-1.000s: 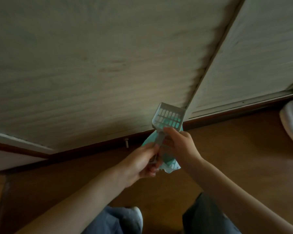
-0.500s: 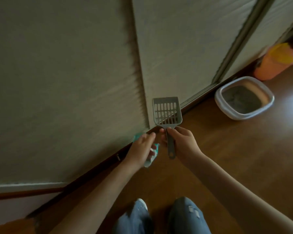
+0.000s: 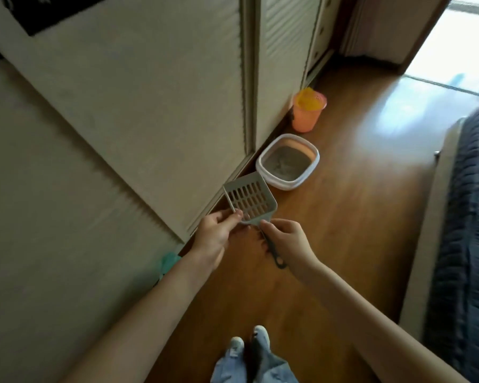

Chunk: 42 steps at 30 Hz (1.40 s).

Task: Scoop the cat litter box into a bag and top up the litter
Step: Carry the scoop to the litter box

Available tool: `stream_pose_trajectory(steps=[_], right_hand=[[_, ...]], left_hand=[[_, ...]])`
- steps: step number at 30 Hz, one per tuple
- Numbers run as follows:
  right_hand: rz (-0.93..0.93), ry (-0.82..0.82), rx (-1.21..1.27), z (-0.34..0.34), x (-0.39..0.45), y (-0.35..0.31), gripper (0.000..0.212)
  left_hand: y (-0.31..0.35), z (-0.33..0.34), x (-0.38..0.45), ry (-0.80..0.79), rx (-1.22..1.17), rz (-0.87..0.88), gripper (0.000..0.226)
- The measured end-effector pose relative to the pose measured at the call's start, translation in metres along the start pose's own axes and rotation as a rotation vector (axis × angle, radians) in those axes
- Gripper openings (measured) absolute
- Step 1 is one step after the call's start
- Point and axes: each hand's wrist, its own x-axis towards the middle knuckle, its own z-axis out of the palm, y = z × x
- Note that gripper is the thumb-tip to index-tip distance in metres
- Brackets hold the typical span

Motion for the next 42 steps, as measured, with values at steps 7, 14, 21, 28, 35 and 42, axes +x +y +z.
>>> stream_pose_trajectory(steps=[7,14,21,28,35,42], right_hand=[[-0.052,0.201,-0.02,-0.051,-0.031,0.007,0.023],[-0.078,0.297,-0.064,-0.107,-0.033,0.016,0.026],[-0.091,0.239,-0.122,-0.219,0.014,0.005,0.03],[-0.072,0.151,-0.174,-0.331,0.055,-0.03,0.03],[-0.069,0.058,-0.164,-0.395,0.119,-0.054,0.027],[-0.081,-0.006,-0.268,-0.443,0.233,-0.092,0.026]], left_hand=[[-0.014,0.049,-0.007,-0.157,0.226,0.017,0.023],[-0.014,0.104,0.006,-0.206,0.565,0.213,0.024],[-0.009,0.206,0.04,-0.188,0.524,0.169,0.024],[0.006,0.319,0.059,-0.088,0.384,0.101,0.021],[0.026,0.38,0.11,-0.018,0.373,0.098,0.017],[0.058,0.427,0.212,0.028,0.339,0.096,0.015]])
